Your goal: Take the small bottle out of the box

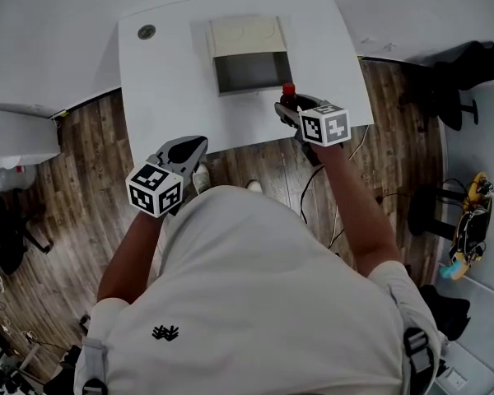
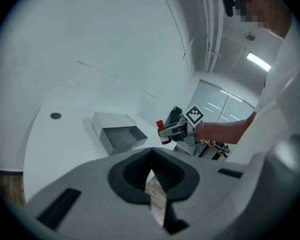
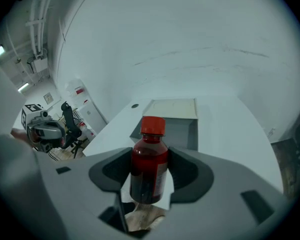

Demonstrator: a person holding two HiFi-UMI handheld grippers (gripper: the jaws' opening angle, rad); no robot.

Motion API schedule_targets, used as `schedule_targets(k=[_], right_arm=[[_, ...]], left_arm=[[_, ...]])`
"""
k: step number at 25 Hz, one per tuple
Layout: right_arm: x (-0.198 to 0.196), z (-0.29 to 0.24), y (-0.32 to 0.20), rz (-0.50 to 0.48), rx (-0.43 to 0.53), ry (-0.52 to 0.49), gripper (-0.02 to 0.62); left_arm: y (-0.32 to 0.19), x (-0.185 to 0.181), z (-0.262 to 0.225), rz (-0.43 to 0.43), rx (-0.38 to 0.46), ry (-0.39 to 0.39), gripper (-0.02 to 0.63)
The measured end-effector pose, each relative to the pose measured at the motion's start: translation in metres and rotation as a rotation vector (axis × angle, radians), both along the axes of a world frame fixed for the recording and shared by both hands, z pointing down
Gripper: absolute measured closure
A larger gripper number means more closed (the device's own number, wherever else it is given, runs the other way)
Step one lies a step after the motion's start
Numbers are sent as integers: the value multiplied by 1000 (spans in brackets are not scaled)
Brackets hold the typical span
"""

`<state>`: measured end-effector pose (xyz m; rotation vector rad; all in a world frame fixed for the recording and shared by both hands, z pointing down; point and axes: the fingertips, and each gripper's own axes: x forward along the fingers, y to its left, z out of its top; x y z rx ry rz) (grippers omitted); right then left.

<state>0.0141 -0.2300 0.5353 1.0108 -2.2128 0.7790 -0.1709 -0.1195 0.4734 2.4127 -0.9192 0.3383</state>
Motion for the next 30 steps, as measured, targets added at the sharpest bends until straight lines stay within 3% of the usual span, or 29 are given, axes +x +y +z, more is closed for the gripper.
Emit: schedule_targets(k=[11, 30], right_arm=[[24, -23, 72, -56, 19, -87, 367], [55, -55, 146, -199, 81, -148, 367]], left_arm=[[28, 55, -3, -7, 9, -37, 600], [65, 108, 7, -102, -2, -56, 600]])
